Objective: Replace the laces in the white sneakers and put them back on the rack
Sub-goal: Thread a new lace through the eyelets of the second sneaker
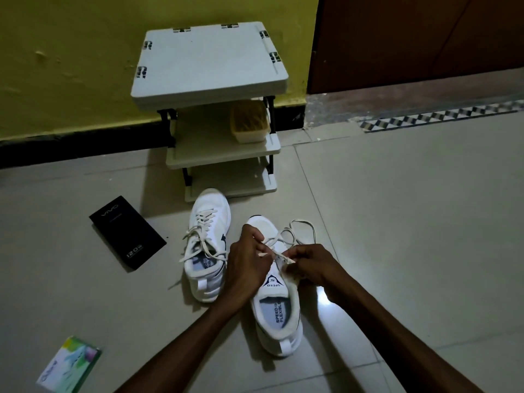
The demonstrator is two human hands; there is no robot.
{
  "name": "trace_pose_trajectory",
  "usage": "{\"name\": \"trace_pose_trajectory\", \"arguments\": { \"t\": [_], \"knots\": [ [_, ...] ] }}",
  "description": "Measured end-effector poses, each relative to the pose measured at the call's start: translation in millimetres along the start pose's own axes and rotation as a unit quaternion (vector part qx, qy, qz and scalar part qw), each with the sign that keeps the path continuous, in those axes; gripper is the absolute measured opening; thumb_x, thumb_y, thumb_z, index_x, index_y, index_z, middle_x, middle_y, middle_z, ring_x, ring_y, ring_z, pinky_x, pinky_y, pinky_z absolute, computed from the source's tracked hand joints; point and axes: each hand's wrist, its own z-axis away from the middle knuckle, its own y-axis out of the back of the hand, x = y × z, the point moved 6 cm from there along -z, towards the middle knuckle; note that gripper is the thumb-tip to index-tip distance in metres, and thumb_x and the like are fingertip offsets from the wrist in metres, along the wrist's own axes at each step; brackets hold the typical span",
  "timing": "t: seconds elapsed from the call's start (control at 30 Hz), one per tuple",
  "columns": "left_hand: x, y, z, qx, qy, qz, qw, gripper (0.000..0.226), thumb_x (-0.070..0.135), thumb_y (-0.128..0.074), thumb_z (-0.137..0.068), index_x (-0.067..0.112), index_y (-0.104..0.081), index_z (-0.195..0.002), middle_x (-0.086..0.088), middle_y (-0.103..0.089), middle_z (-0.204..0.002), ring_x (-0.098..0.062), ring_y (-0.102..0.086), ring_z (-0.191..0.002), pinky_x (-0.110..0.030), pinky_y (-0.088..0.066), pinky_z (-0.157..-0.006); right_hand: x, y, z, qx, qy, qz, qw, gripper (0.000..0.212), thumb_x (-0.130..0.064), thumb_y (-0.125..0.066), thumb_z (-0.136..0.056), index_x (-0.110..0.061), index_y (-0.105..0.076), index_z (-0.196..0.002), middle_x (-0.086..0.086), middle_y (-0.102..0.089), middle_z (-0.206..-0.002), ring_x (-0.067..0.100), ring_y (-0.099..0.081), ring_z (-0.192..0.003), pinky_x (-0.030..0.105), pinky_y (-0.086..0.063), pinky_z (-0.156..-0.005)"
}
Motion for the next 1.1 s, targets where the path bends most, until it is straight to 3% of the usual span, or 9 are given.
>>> {"name": "trace_pose_trajectory", "arguments": {
  "t": [0.17, 0.33, 0.47, 0.6, 0.8, 0.97, 1.03, 1.1],
  "knots": [
    [-1.1, -0.2, 7.8, 0.031, -0.009, 0.0, 0.999, 0.035, 0.022, -0.066, -0.069, 0.04, -0.04, -0.084, 0.007, -0.064, -0.076, -0.015, -0.065, -0.078, -0.046, -0.052, -0.067, -2.1, -1.2, -1.3, 0.01, 0.016, 0.027, 0.999, 0.022, -0.005, -0.069, -0.077, -0.026, -0.074, -0.074, -0.006, -0.067, -0.065, 0.006, -0.059, -0.061, 0.02, -0.047, -0.054],
    [-3.2, 1.1, 13.5, 0.058, 0.029, 0.051, 0.997, 0.036, 0.016, -0.068, -0.072, 0.034, -0.039, -0.084, 0.007, -0.062, -0.075, -0.018, -0.065, -0.075, -0.047, -0.052, -0.068, -3.7, -1.9, 0.9, 0.013, 0.042, 0.044, 0.998, 0.022, -0.006, -0.069, -0.079, -0.028, -0.073, -0.076, -0.008, -0.065, -0.066, 0.005, -0.057, -0.063, 0.019, -0.046, -0.054],
    [-3.3, 1.9, 14.8, 0.065, 0.051, 0.059, 0.995, 0.037, 0.015, -0.067, -0.073, 0.032, -0.037, -0.085, 0.005, -0.065, -0.076, -0.017, -0.066, -0.074, -0.045, -0.052, -0.069, -4.7, -2.3, 1.7, 0.019, 0.058, 0.073, 0.995, 0.019, -0.011, -0.072, -0.077, -0.03, -0.074, -0.078, -0.01, -0.066, -0.068, 0.007, -0.061, -0.067, 0.03, -0.054, -0.064],
    [6.6, 0.8, 18.7, 0.059, 0.003, 0.015, 0.998, 0.037, 0.015, -0.069, -0.074, 0.031, -0.038, -0.086, 0.006, -0.061, -0.074, -0.017, -0.064, -0.073, -0.043, -0.05, -0.065, -10.2, -4.5, 3.4, 0.033, 0.088, 0.129, 0.987, 0.016, -0.015, -0.072, -0.077, -0.031, -0.072, -0.081, -0.005, -0.068, -0.077, 0.018, -0.067, -0.079, 0.041, -0.059, -0.074],
    [15.2, 0.9, 20.7, 0.047, -0.039, -0.073, 0.995, 0.04, 0.021, -0.075, -0.073, 0.03, -0.041, -0.092, 0.007, -0.066, -0.079, -0.021, -0.063, -0.082, -0.034, -0.042, -0.066, -10.9, -5.5, 2.9, 0.018, 0.094, 0.14, 0.985, 0.013, -0.02, -0.072, -0.079, -0.024, -0.076, -0.092, -0.004, -0.07, -0.083, 0.015, -0.066, -0.077, 0.039, -0.057, -0.075],
    [6.4, 0.3, 14.5, 0.033, -0.011, -0.024, 0.999, 0.039, 0.02, -0.076, -0.074, 0.032, -0.045, -0.093, 0.011, -0.07, -0.073, -0.011, -0.066, -0.078, -0.033, -0.048, -0.067, -12.7, -3.0, 2.9, -0.018, 0.07, 0.091, 0.993, 0.024, -0.032, -0.058, -0.096, -0.012, -0.072, -0.096, 0.009, -0.072, -0.094, 0.021, -0.07, -0.081, 0.03, -0.059, -0.065],
    [0.9, 1.7, 12.0, 0.032, 0.029, 0.008, 0.999, 0.041, 0.018, -0.08, -0.071, 0.032, -0.047, -0.091, 0.013, -0.069, -0.07, -0.01, -0.066, -0.08, -0.03, -0.047, -0.067, -11.6, -1.7, 4.2, -0.041, 0.073, 0.053, 0.995, 0.026, -0.025, -0.052, -0.1, -0.008, -0.07, -0.096, 0.011, -0.073, -0.09, 0.014, -0.068, -0.07, 0.021, -0.054, -0.058],
    [-1.2, 2.1, 9.9, 0.024, 0.045, 0.018, 0.999, 0.042, 0.018, -0.082, -0.07, 0.031, -0.051, -0.096, 0.012, -0.069, -0.07, -0.01, -0.067, -0.083, -0.03, -0.047, -0.07, -8.8, -1.0, 1.1, -0.022, 0.103, 0.058, 0.993, 0.016, -0.018, -0.06, -0.096, -0.01, -0.073, -0.093, 0.008, -0.073, -0.085, 0.012, -0.068, -0.066, 0.021, -0.055, -0.059]
  ]
}}
